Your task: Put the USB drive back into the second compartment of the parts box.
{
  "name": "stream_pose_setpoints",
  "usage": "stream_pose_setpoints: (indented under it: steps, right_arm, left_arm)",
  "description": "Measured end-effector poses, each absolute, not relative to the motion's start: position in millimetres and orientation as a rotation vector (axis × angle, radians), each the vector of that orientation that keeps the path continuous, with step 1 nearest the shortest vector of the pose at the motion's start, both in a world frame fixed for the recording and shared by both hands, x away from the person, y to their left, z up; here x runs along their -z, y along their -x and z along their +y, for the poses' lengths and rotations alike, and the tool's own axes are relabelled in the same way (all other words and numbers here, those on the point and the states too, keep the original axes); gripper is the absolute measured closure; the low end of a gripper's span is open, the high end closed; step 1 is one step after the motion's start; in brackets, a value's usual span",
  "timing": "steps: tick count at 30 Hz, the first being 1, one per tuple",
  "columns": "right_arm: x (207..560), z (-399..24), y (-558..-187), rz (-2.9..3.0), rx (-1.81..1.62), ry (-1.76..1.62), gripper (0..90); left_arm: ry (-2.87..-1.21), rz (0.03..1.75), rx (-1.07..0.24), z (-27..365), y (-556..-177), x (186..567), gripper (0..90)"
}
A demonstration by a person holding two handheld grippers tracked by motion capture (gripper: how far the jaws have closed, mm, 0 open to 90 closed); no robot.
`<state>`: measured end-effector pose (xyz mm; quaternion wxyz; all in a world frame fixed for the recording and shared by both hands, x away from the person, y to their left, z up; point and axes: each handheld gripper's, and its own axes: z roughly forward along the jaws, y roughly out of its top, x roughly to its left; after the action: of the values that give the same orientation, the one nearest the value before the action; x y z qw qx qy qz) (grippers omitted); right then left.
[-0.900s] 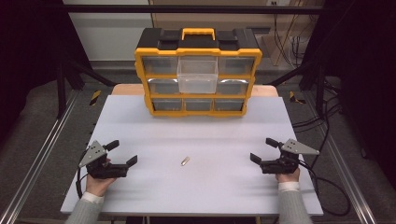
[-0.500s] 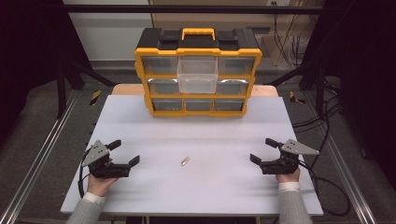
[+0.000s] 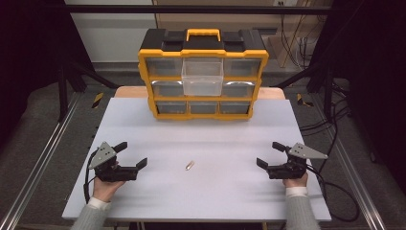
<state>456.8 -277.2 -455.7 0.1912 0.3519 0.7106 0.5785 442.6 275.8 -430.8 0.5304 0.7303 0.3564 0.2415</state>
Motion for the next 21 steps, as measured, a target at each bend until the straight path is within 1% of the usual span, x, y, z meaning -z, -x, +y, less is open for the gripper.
stream_pose_setpoints:
  steps: [11, 21]
  right_arm:
    - [456, -277, -457, 2.001, -1.622, -0.98, 2.0]
    - [456, -277, -457, 2.003, -1.62, -0.98, 2.0]
  left_arm:
    - [-1.774, 0.854, -0.575, 262, -445, 425, 0.3]
    - [-1.769, 0.849, -0.567, 249, -448, 415, 0.2]
